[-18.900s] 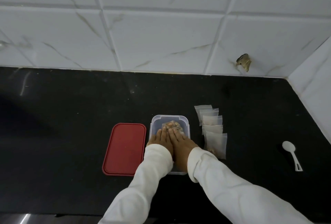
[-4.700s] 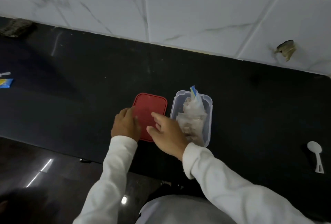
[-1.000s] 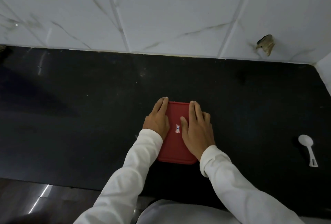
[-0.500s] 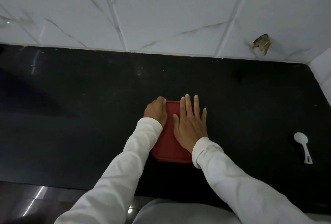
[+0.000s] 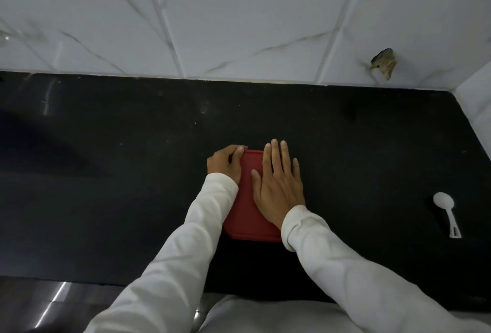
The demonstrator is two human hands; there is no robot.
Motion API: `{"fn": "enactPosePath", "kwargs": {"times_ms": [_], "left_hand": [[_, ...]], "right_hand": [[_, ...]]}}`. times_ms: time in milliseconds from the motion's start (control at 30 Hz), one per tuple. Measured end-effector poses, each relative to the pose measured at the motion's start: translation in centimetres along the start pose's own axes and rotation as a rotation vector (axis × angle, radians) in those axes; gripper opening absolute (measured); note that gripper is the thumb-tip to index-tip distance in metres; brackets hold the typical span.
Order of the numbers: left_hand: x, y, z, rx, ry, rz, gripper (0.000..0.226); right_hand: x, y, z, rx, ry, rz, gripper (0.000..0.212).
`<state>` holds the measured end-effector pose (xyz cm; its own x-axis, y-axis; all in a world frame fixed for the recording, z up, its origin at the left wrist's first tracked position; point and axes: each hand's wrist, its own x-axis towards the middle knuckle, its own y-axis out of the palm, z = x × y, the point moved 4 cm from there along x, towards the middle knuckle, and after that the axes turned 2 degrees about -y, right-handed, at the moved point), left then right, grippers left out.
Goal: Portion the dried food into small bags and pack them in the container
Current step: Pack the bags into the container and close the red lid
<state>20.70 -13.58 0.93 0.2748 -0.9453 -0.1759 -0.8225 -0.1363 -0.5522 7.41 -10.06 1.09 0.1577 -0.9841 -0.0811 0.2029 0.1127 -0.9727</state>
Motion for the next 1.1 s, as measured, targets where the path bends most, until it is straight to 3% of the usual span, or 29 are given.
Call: {"fn": "enactPosePath", "kwargs": {"times_ms": [100,167,267,333,633,767,1100], "left_hand": [[-2.4,0.3,-1.0,0.335,0.195,-0.026,0.044],[-4.6,1.4,-0.1,0.514,0.199,0.100,0.055],[-6.2,2.4,1.7,0.712,0.200,0.173,0.075],[-6.1,2.7,2.1,0.704,0.198,0.166,0.083],[-6.1,2.3,1.5,0.703,0.185,0.188,0.081],[-5.5,1.6,0.8,0.884,0.242,0.170,0.085],[-4.3,1.9,1.1,0.765,0.235,0.202,0.087]], "right_hand": [[-0.8,-0.5,-0.1,0.046,0.030,0.066,0.069],[-2.1,-0.4,-0.1,0.058,0.031,0.137,0.072],[-3.3,0.5,-0.1,-0.015,-0.002,0.100,0.069],[-3.3,1.0,-0.2,-0.004,-0.002,0.078,0.067],[-2.9,1.1,0.0,-0.089,-0.039,0.116,0.077],[-2.6,0.4,-0.2,-0.007,-0.020,0.076,0.065],[-1.7,0.2,-0.1,0.002,-0.033,0.078,0.067]]}}
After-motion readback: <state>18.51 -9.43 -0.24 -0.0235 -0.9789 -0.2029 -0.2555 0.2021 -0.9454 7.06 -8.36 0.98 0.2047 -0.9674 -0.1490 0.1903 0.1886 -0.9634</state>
